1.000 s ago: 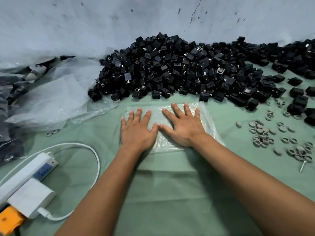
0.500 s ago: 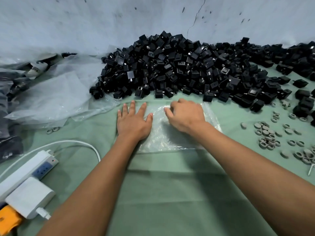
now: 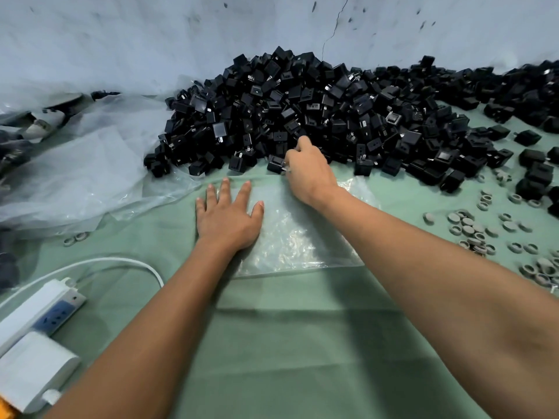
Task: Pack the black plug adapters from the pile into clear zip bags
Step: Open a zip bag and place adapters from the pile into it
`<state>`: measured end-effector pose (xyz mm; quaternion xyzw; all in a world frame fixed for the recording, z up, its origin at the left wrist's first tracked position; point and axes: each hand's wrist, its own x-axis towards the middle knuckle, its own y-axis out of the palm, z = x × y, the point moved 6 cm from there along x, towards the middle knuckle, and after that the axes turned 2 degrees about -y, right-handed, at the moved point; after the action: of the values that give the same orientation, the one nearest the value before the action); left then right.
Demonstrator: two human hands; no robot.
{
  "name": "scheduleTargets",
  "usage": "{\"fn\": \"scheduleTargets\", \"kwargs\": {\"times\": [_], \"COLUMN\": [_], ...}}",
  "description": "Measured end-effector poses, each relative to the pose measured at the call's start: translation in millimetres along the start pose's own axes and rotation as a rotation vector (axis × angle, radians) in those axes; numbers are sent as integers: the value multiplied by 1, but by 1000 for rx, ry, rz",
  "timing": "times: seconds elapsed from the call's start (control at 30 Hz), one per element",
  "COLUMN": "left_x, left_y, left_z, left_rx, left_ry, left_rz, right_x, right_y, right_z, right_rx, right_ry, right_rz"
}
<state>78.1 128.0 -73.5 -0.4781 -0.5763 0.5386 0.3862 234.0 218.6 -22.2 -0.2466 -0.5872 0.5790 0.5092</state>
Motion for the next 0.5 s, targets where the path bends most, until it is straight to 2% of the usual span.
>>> {"fn": "scheduleTargets", "kwargs": {"times": [0.1,0.13,0.2,0.27,0.3,0.4,0.5], "left_x": [1,-1,-7,-16,-20,-29,-33], "left_y": [-9,-16,-36,-50,-52,-44,-33], "left_z": [-3,-9,-33,-76,-100,-162,-195], "left_rx": [81,127,150,-25,-123,-161,-110], "left_ry": [-41,-61,-42,138,262,575,751], "left_rz": [76,44,-143,-313,-319,-185,-50], "right_x": [-7,-13,-26,-42,-51,-74,-94], "right_y": [-14,-22,-37,-44,-46,-52,-57], "right_z": [-28,-40,-62,-83,-92,-118,-139], "right_rx": [250,350,534,734,830,1056,1151], "right_ry": [139,191,294,405,449,571,677], "right_rz": [-14,-51,-131,-182,-205,-274,-297]}}
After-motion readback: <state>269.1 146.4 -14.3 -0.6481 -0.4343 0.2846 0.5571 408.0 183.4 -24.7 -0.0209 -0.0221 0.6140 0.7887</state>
